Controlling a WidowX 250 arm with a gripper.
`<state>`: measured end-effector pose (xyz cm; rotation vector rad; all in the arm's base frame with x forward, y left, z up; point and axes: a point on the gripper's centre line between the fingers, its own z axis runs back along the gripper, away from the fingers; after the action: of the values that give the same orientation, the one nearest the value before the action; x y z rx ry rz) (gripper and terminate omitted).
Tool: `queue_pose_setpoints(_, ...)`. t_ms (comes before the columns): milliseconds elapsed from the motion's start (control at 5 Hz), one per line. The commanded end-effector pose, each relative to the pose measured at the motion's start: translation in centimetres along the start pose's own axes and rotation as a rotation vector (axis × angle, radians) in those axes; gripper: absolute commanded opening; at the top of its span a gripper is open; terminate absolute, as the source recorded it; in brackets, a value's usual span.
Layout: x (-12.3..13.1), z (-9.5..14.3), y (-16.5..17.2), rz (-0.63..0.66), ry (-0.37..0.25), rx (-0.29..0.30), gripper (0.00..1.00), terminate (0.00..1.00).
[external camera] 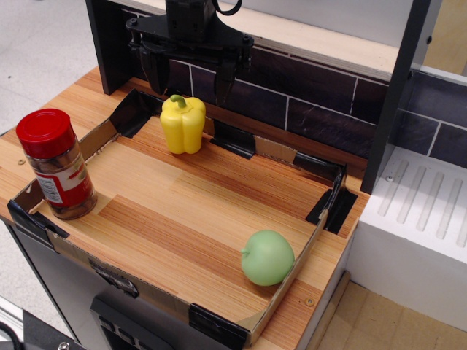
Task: Topple basil bottle
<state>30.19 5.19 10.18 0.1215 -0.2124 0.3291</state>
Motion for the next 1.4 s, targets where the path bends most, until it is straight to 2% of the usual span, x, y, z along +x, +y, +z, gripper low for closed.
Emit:
queue_pose_setpoints(0, 0.0, 0.0, 0.0, 0.0, 0.0, 0.0, 1.0, 0.0)
queue_pose_setpoints(200, -0.9, -0.1, 2.2, -0.254, 0.107, -0.043, 1.0, 0.0)
queue_pose_setpoints(400, -0.8, 0.0, 4.7, -0.492, 0.099, -0.137, 1.0, 0.0)
queue_pose_setpoints(600, -0.3, -0.1, 6.7, -0.706, 0.132, -0.164, 1.0, 0.0)
queue_pose_setpoints(800, -0.4, -0.1, 7.7, -0.826, 0.152, -0.18, 1.0, 0.0)
queue_pose_setpoints(1200, -1.3, 0.6, 8.9, -0.849, 0.103, -0.21, 1.0, 0.0)
